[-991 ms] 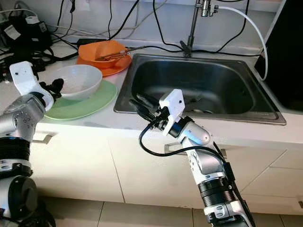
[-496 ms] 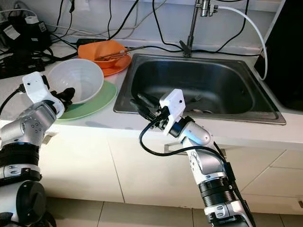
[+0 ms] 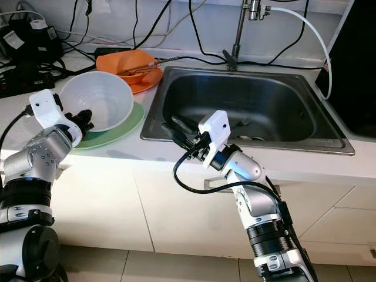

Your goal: Kitchen organization

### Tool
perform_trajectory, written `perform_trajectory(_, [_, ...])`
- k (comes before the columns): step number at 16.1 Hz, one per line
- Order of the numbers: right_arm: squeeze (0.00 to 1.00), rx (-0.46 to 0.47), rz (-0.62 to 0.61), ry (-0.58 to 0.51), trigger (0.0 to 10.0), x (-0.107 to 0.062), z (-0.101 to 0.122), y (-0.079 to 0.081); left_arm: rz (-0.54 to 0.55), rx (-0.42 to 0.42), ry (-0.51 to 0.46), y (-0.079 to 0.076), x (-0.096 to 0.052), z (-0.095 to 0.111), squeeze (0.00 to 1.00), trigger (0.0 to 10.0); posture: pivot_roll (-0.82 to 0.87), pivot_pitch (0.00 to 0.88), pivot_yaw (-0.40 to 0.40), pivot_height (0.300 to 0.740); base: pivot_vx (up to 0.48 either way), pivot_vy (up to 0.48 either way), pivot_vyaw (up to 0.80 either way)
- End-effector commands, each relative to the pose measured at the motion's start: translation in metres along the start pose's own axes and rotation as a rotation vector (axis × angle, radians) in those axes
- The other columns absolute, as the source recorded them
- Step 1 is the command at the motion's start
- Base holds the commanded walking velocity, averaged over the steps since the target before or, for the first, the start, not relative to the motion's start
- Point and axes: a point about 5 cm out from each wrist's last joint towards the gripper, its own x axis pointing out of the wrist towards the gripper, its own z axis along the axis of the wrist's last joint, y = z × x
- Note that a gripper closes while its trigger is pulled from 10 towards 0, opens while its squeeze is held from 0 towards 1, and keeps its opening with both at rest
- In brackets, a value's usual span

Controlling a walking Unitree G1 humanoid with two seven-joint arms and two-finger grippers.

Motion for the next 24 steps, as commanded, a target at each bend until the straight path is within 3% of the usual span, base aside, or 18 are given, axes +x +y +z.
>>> perform_trajectory(1, [0.00, -0.021, -0.008, -0.001, 10.0, 0.002, 0.004, -0.004, 0.004, 0.016, -0.026, -0.002, -0.002, 0.003, 0.00, 0.0, 0.11, 0.027, 0.003, 0.740, 0.000, 0.000, 0.00])
perform_trajectory(14, [0.00, -0.018, -0.033, 0.007, 10.0, 0.002, 0.001, -0.006, 0.016, 0.029, -0.092, -0.007, -0.007, 0.010, 0.00, 0.0, 0.11, 0.028, -0.003, 0.740, 0.000, 0.000, 0.00])
perform_trajectory(16, [0.00, -0.019, -0.045, 0.005, 10.0, 0.002, 0.001, -0.007, -0.025, 0.019, -0.202, -0.015, -0.010, 0.022, 0.00, 0.0, 0.11, 0.029, -0.004, 0.740, 0.000, 0.000, 0.00])
perform_trajectory(17, [0.00, -0.020, -0.051, 0.006, 10.0, 0.003, 0.001, -0.008, -0.069, 0.033, -0.282, -0.023, -0.014, 0.031, 0.00, 10.0, 0.11, 0.030, -0.005, 0.740, 0.000, 0.000, 0.00])
perform_trajectory(24, [0.00, -0.013, -0.197, 0.018, 10.0, 0.001, -0.003, -0.022, -0.194, 0.013, -0.463, -0.046, -0.028, 0.043, 0.00, 10.0, 0.11, 0.027, -0.008, 0.740, 0.000, 0.000, 0.00])
